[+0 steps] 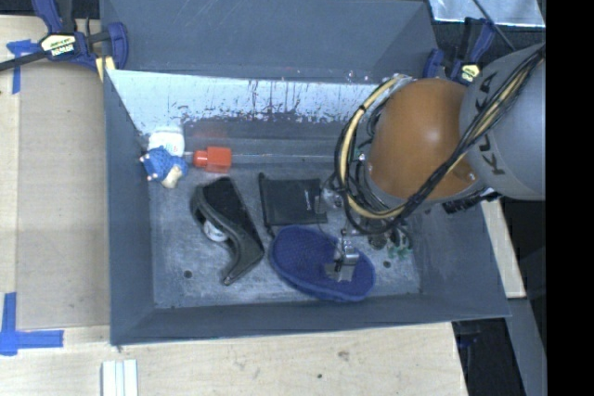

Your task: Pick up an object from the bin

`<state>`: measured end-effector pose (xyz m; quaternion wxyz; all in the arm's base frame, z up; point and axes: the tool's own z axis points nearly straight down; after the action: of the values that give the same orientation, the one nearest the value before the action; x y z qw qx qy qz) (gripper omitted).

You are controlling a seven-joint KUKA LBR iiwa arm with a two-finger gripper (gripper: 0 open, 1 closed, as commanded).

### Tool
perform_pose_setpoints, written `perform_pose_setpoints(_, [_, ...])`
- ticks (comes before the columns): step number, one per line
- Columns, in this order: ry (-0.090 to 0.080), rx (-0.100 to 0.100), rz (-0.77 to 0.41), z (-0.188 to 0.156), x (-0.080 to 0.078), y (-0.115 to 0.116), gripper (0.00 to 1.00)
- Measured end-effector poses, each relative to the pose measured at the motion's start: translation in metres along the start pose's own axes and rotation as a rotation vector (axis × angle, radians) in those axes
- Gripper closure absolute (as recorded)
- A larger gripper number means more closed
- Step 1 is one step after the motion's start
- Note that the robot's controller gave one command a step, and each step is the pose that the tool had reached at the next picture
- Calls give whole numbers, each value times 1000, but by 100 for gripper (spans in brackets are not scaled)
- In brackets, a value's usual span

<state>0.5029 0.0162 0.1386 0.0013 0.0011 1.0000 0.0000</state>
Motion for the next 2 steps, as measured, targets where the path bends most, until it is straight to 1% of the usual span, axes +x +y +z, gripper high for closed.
perform_pose_setpoints(1, [-4,0,-71,70,-102,17,0])
perform_pose_setpoints(2, [-4,-1,-69,67,-101,17,100])
